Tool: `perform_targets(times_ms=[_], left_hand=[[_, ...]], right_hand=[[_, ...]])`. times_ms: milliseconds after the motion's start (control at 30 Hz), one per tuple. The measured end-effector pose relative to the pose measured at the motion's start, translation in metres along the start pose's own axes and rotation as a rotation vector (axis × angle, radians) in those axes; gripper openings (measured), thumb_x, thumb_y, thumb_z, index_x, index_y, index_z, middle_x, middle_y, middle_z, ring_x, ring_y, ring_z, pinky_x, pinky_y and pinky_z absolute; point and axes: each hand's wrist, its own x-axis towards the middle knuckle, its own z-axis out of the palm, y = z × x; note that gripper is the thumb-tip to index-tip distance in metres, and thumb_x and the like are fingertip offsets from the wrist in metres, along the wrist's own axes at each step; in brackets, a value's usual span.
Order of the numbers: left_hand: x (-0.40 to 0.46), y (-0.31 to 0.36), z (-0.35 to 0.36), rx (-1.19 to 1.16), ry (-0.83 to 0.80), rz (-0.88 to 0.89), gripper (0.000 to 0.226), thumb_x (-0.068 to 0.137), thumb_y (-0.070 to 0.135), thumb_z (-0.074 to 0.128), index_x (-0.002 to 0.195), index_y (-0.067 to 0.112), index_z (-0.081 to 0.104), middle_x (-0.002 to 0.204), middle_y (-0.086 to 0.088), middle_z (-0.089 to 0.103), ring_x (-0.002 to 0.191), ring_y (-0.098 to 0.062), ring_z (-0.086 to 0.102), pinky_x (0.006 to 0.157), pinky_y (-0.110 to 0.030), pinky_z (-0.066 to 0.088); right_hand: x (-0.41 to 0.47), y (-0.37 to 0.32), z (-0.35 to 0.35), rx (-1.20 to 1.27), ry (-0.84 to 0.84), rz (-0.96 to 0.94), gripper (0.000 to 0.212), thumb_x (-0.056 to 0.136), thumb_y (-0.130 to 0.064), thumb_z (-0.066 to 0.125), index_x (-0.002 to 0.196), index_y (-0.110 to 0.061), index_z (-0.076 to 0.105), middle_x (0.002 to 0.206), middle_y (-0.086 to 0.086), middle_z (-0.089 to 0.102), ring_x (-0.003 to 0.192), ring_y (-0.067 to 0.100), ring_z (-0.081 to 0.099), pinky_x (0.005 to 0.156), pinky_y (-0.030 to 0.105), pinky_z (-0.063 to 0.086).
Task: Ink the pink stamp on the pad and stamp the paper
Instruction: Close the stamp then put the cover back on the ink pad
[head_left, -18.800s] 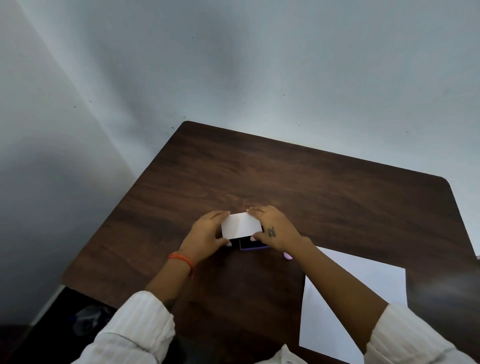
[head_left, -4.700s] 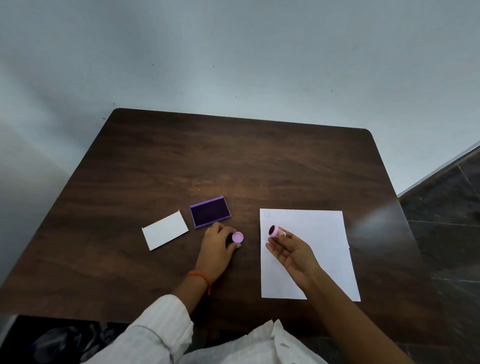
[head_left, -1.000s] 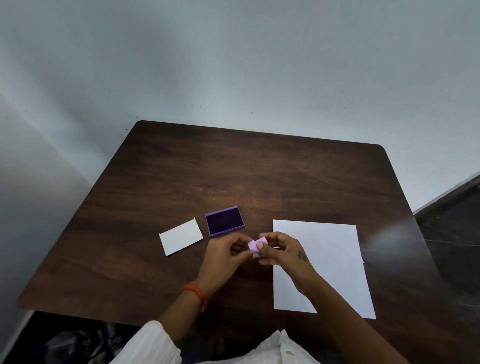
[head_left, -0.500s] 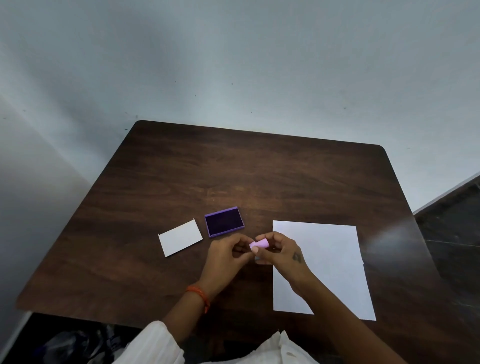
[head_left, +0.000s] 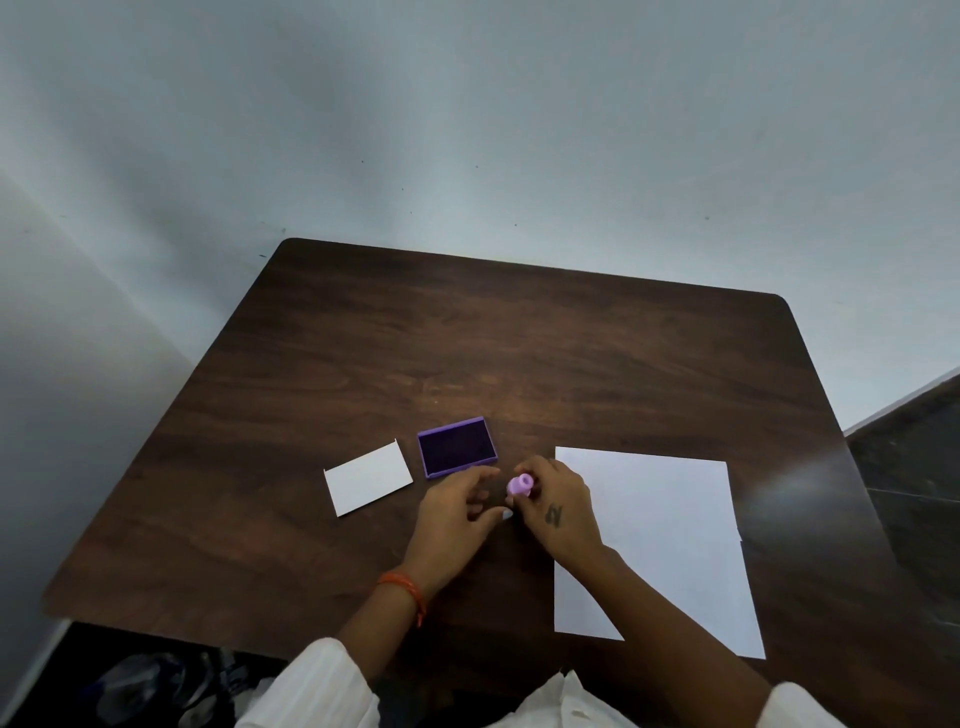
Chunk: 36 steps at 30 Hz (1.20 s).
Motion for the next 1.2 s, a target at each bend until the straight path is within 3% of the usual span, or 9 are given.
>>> perform_targets(times_ms=[100, 233, 300, 400, 500, 633, 967, 1100, 1200], left_hand=[[-0.001, -0.005, -0.003, 0.015, -0.001, -0.005, 0.05, 0.076, 0.02, 0.072, 0.122, 0.024, 0.053, 0.122, 0.0, 0.062, 0.1, -0.003, 0.057, 0.074, -0.005, 0.044], [-0.004, -0.01, -0.008, 0.015, 0.024, -0.003, 0.049, 0.075, 0.019, 0.073, 0.121, 0.024, 0.055, 0.119, 0.0, 0.062, 0.096, -0.001, 0.057, 0.072, -0.003, 0.044], [-0.006, -0.013, -0.011, 0.006, 0.042, -0.009, 0.048, 0.075, 0.018, 0.073, 0.12, 0.024, 0.055, 0.118, 0.0, 0.062, 0.093, 0.0, 0.058, 0.071, -0.003, 0.045], [-0.008, -0.018, -0.02, 0.003, 0.118, -0.014, 0.045, 0.075, 0.017, 0.073, 0.117, 0.024, 0.058, 0.112, 0.001, 0.064, 0.086, 0.003, 0.058, 0.069, 0.001, 0.043], [-0.01, -0.024, -0.037, 0.052, 0.237, 0.012, 0.043, 0.074, 0.018, 0.074, 0.113, 0.025, 0.059, 0.11, 0.001, 0.064, 0.09, -0.003, 0.058, 0.075, -0.007, 0.046], [-0.011, -0.039, -0.066, 0.135, 0.383, 0.001, 0.049, 0.071, 0.014, 0.076, 0.115, 0.02, 0.058, 0.129, -0.002, 0.055, 0.12, -0.018, 0.048, 0.102, -0.037, 0.041], [-0.015, -0.092, -0.104, 0.265, 0.237, -0.161, 0.081, 0.068, 0.026, 0.079, 0.137, 0.02, 0.036, 0.15, -0.001, 0.032, 0.138, -0.02, 0.027, 0.113, -0.041, 0.027], [-0.012, -0.102, -0.105, 0.309, 0.198, -0.186, 0.085, 0.069, 0.03, 0.078, 0.139, 0.018, 0.032, 0.147, -0.004, 0.037, 0.136, -0.022, 0.029, 0.112, -0.037, 0.025], [-0.011, -0.106, -0.105, 0.33, 0.194, -0.188, 0.078, 0.071, 0.028, 0.076, 0.138, 0.017, 0.036, 0.143, -0.007, 0.042, 0.134, -0.023, 0.031, 0.111, -0.036, 0.026]], right_hand=[[-0.001, 0.007, 0.0, -0.057, -0.072, -0.017, 0.056, 0.081, -0.056, 0.035, 0.079, -0.009, 0.064, 0.078, 0.006, 0.066, 0.065, 0.007, 0.051, 0.062, 0.016, 0.038], [-0.006, 0.003, -0.004, -0.069, -0.124, -0.04, 0.098, 0.061, -0.088, 0.014, 0.086, -0.008, 0.064, 0.085, 0.006, 0.066, 0.075, 0.014, 0.056, 0.067, 0.014, 0.041], [-0.007, -0.001, -0.007, -0.103, -0.15, -0.051, 0.082, 0.069, -0.081, 0.028, 0.089, -0.009, 0.063, 0.09, 0.006, 0.066, 0.082, 0.018, 0.059, 0.072, 0.021, 0.044], [-0.004, -0.001, -0.008, -0.164, -0.137, -0.087, 0.036, 0.079, -0.042, 0.063, 0.098, -0.012, 0.062, 0.101, 0.007, 0.066, 0.094, 0.02, 0.058, 0.078, 0.026, 0.046], [-0.001, -0.01, -0.007, -0.188, -0.092, -0.078, 0.045, 0.076, -0.037, 0.07, 0.112, -0.014, 0.058, 0.121, 0.007, 0.059, 0.109, 0.02, 0.053, 0.091, 0.03, 0.047], [0.006, -0.037, 0.005, -0.18, -0.08, -0.224, 0.048, 0.073, -0.033, 0.074, 0.115, -0.021, 0.055, 0.124, 0.005, 0.056, 0.111, 0.017, 0.05, 0.086, 0.021, 0.037], [0.023, -0.081, 0.068, -0.38, -0.406, -0.552, 0.069, 0.074, -0.028, 0.071, 0.133, -0.017, 0.037, 0.141, 0.007, 0.042, 0.133, 0.023, 0.033, 0.111, 0.03, 0.018], [0.032, -0.083, 0.086, -0.617, -0.554, -0.613, 0.077, 0.082, -0.027, 0.064, 0.142, -0.012, 0.019, 0.154, 0.009, 0.021, 0.143, 0.022, 0.012, 0.112, 0.029, -0.004], [0.035, -0.083, 0.09, -0.685, -0.638, -0.599, 0.073, 0.087, -0.024, 0.058, 0.143, -0.011, 0.014, 0.155, 0.009, 0.017, 0.143, 0.022, 0.01, 0.115, 0.031, -0.002]])
